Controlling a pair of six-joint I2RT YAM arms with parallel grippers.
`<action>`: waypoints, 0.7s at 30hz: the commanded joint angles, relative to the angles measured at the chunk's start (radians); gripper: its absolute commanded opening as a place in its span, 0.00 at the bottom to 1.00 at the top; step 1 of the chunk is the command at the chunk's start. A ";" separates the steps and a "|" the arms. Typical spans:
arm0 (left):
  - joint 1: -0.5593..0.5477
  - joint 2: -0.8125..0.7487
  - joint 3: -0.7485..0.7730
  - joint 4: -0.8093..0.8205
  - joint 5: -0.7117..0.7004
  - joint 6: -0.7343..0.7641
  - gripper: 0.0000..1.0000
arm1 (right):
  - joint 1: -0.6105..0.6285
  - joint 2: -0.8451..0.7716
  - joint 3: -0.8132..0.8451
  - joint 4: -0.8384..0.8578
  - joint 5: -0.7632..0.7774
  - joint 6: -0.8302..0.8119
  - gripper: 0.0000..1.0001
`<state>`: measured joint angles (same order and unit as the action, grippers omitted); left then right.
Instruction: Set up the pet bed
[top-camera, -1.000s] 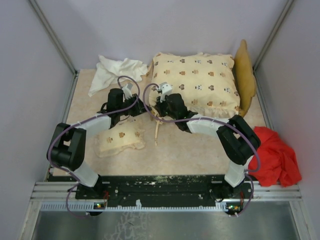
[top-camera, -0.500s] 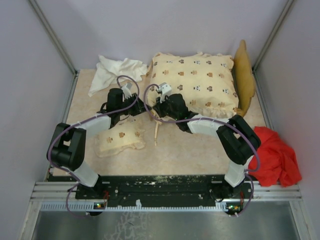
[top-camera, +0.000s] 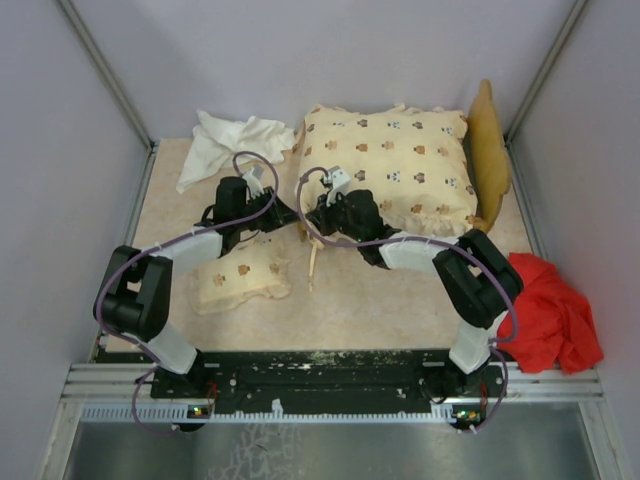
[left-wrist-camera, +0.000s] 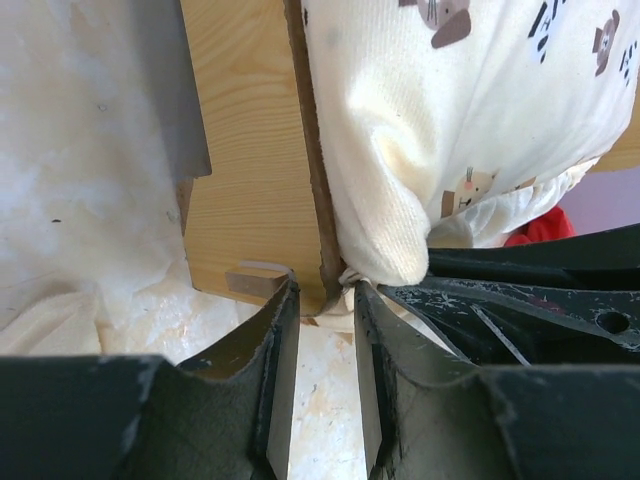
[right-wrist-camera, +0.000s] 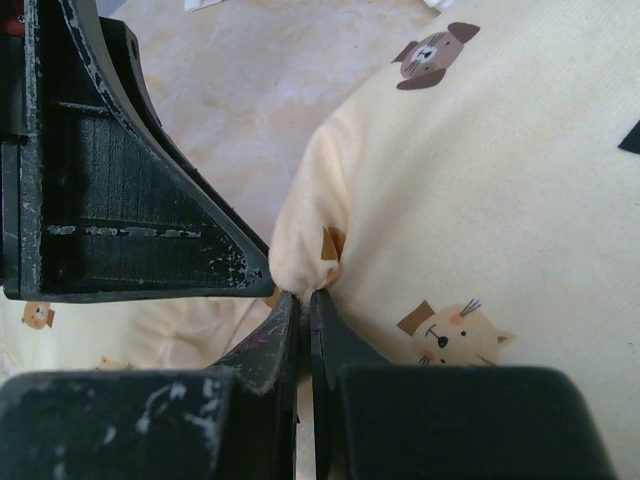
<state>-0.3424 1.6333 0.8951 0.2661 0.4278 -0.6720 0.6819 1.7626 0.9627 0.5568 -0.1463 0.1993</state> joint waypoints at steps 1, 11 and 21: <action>-0.005 -0.007 0.022 0.021 -0.015 0.023 0.34 | 0.021 -0.033 -0.008 0.094 -0.143 0.060 0.00; -0.013 0.015 0.088 -0.054 -0.048 0.056 0.22 | 0.020 -0.031 -0.006 0.073 -0.133 0.041 0.00; -0.026 -0.086 0.058 -0.123 -0.088 0.123 0.00 | 0.006 -0.037 -0.002 0.047 -0.095 0.032 0.00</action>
<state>-0.3592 1.6169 0.9596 0.1581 0.3531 -0.5854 0.6750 1.7626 0.9554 0.5751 -0.1654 0.2108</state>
